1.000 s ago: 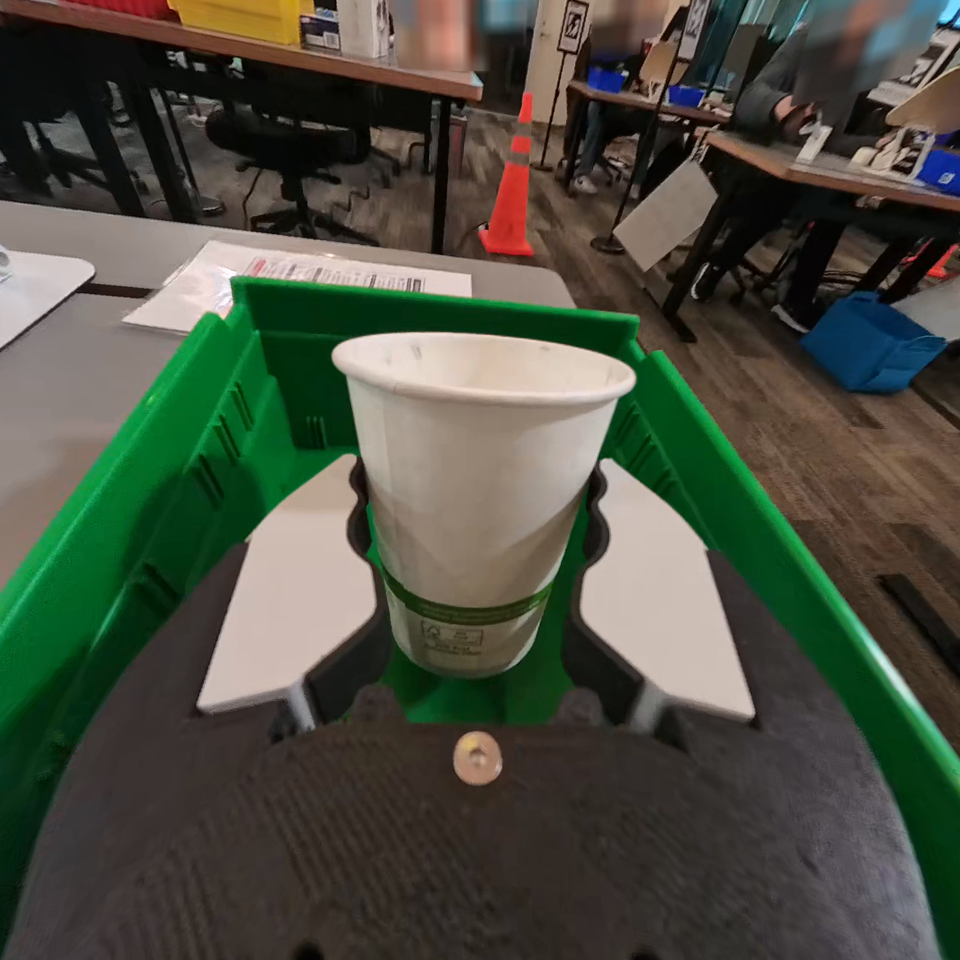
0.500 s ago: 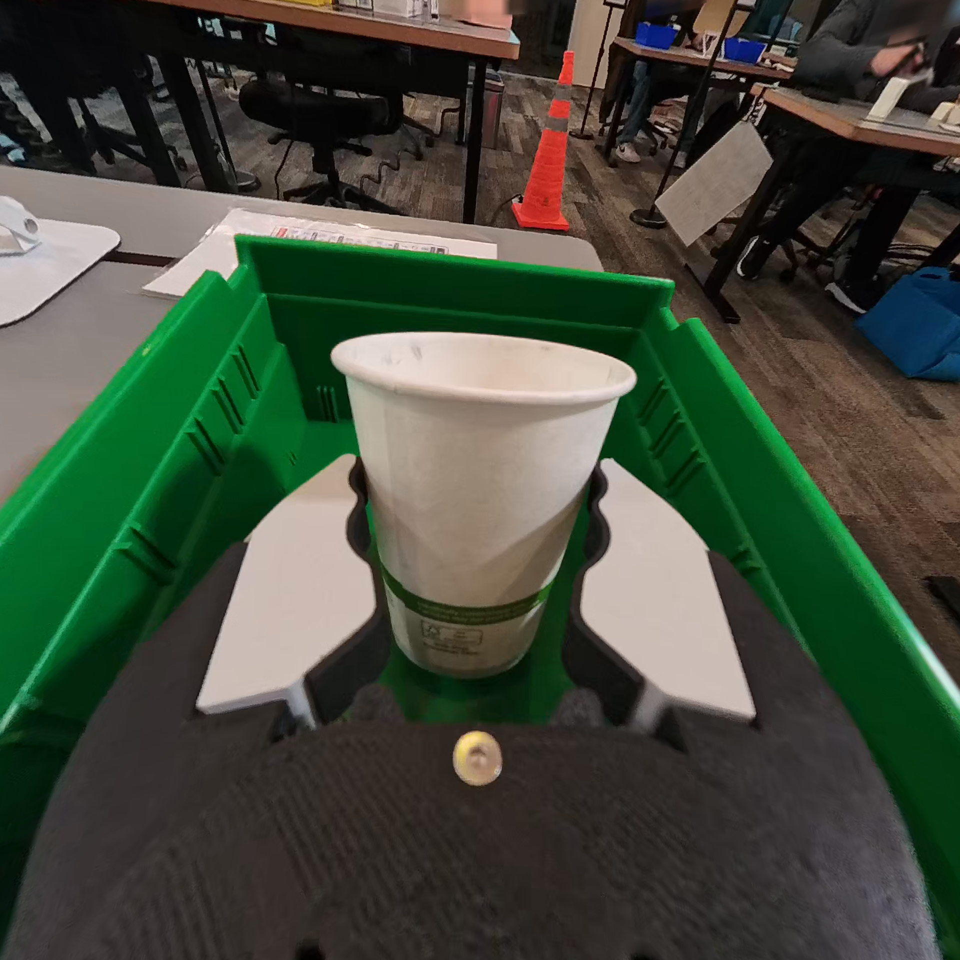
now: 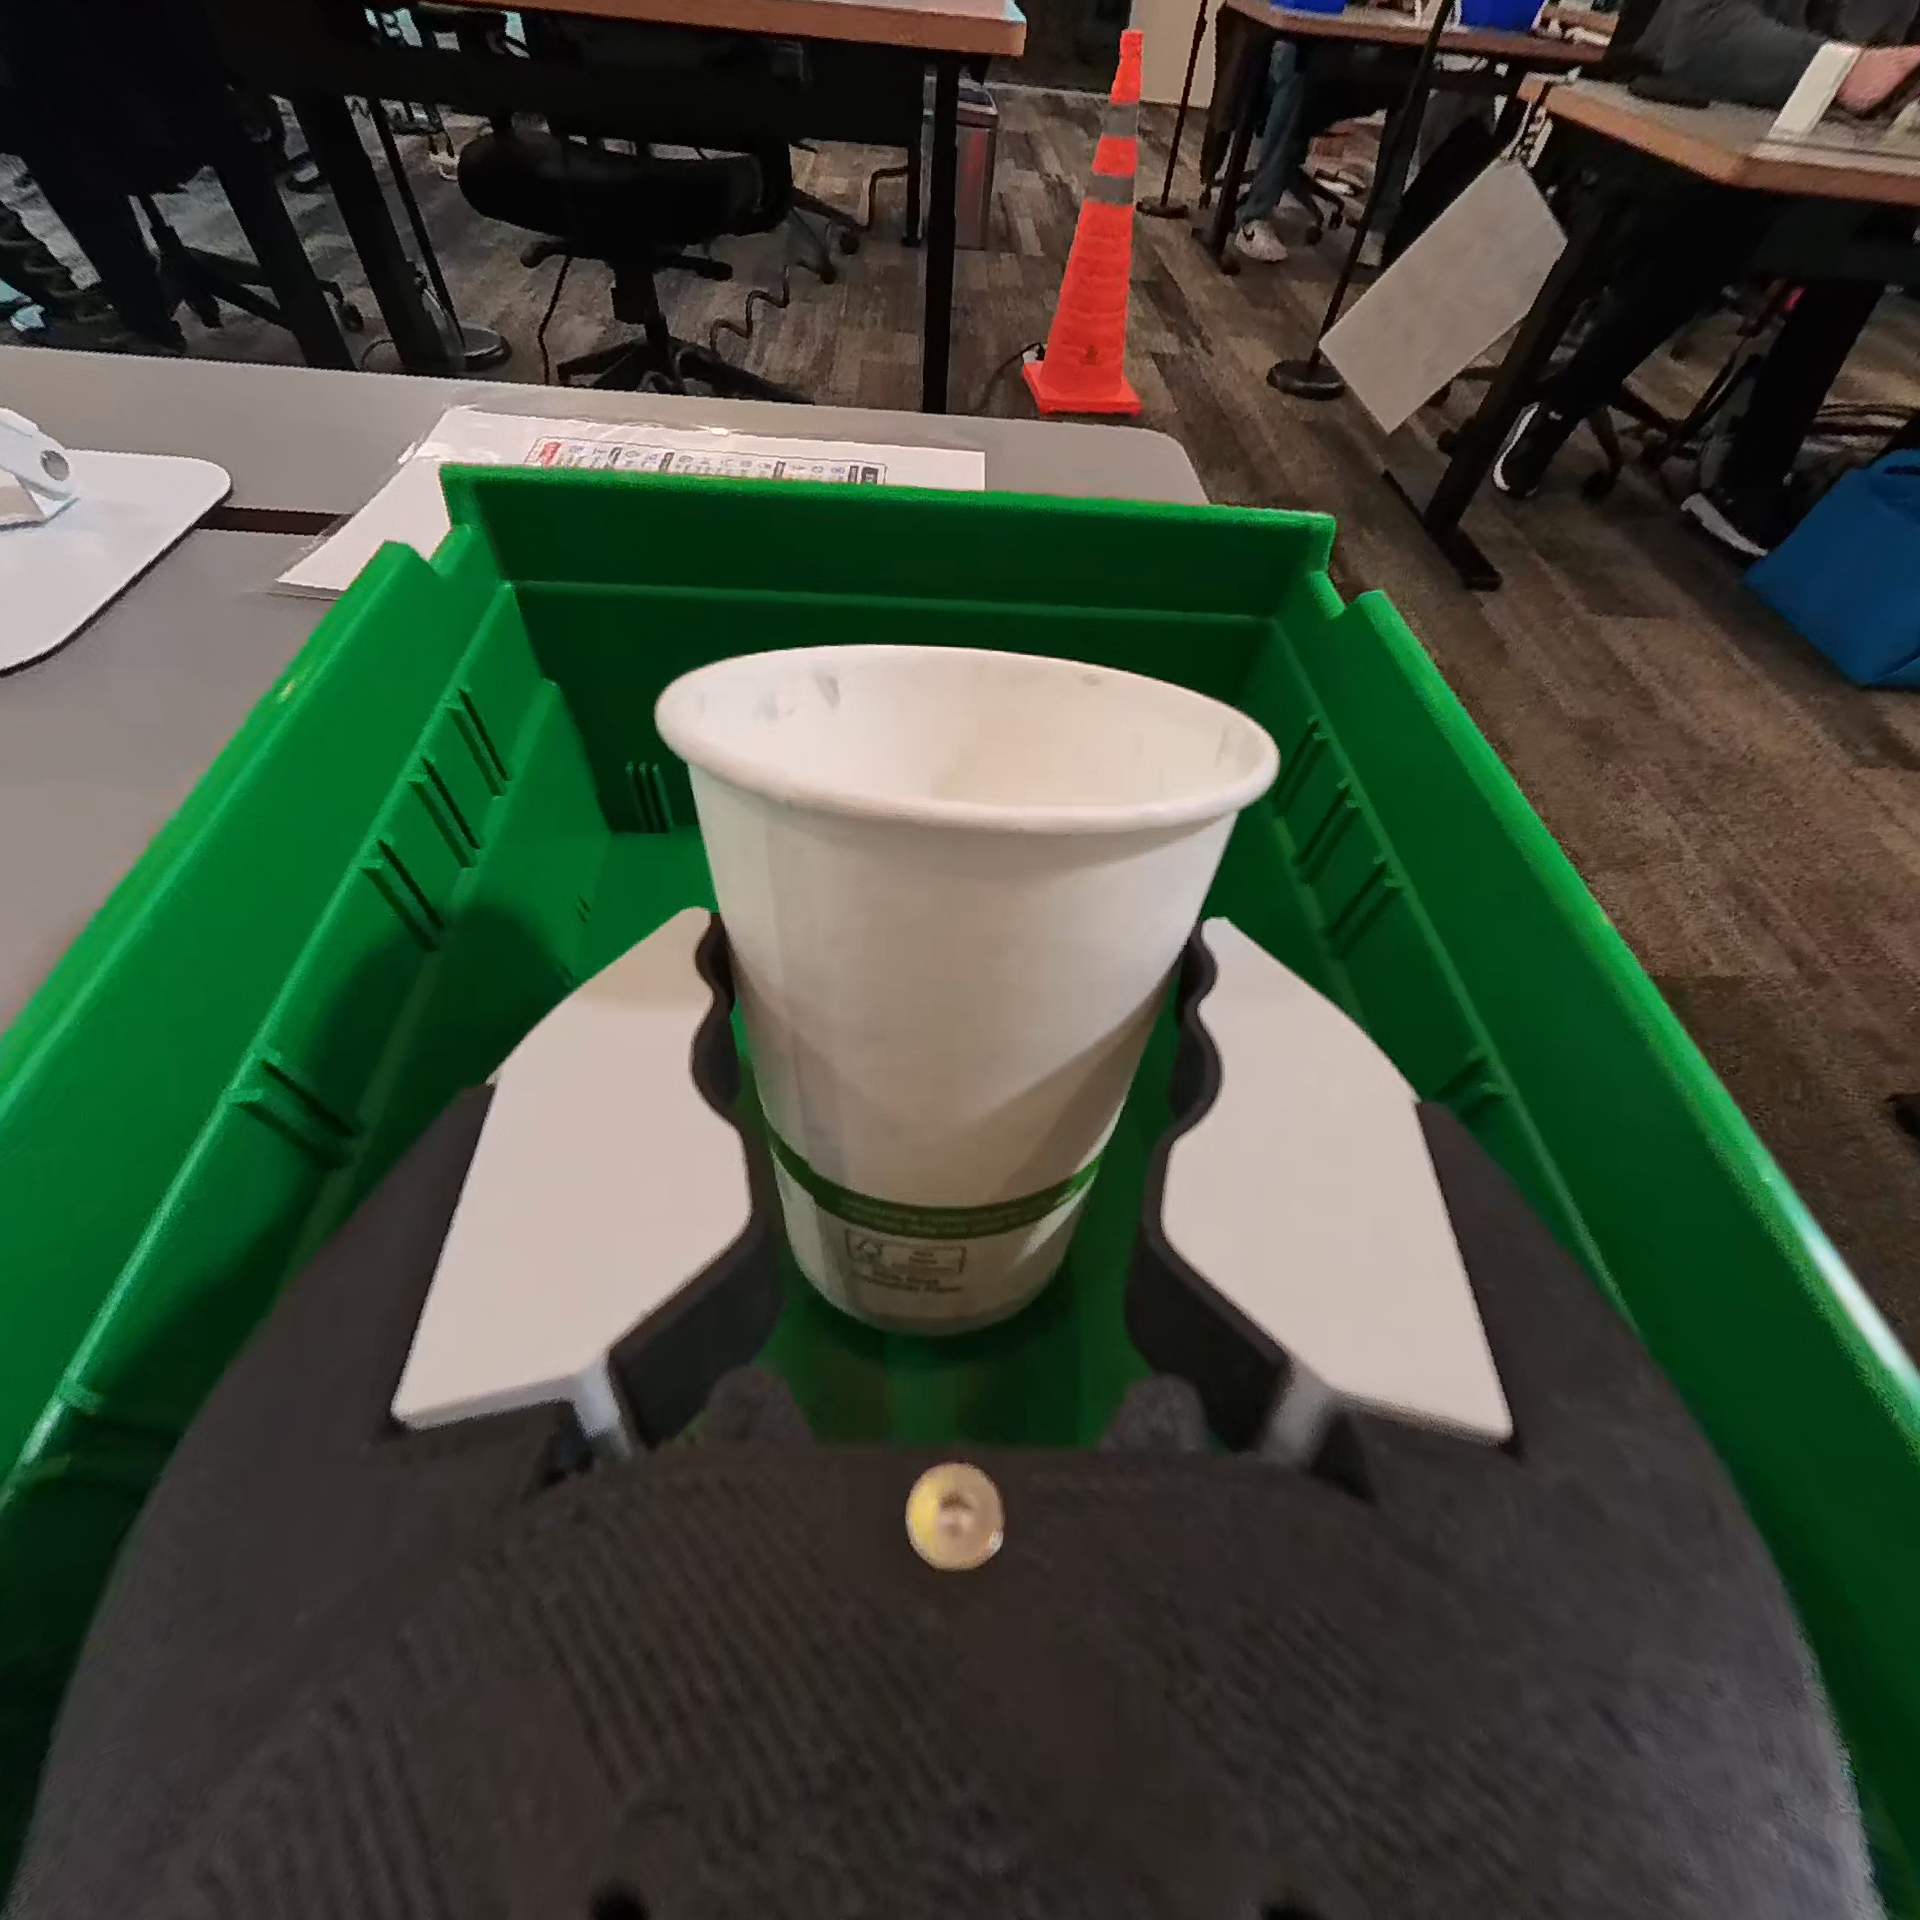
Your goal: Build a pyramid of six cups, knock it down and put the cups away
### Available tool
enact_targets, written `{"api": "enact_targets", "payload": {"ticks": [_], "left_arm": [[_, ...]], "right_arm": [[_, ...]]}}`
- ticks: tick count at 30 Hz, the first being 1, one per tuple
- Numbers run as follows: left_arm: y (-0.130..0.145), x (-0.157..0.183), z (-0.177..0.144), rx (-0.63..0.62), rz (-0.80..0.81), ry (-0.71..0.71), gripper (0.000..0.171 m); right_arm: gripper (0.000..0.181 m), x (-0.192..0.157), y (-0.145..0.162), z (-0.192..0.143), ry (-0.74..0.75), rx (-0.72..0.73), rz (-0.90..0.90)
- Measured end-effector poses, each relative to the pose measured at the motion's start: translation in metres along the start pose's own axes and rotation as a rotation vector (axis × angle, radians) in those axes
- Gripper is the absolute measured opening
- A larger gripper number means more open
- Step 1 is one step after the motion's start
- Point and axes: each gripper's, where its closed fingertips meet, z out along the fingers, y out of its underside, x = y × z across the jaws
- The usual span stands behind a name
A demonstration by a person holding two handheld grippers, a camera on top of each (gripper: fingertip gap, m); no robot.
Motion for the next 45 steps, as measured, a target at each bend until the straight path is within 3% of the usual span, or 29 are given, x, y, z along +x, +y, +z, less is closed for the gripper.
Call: {"api": "enact_targets", "payload": {"ticks": [17, 45], "left_arm": [[-0.013, -0.007, -0.007, 0.066, 0.029, -0.047, 0.041], [0.000, -0.004, 0.003, 0.012, 0.061, -0.040, 0.041]], "right_arm": [[0.084, 0.003, 0.006, -0.006, 0.004, -0.095, -0.043], [0.083, 0.000, 0.003, -0.004, -0.019, 0.001, -0.172]]}}
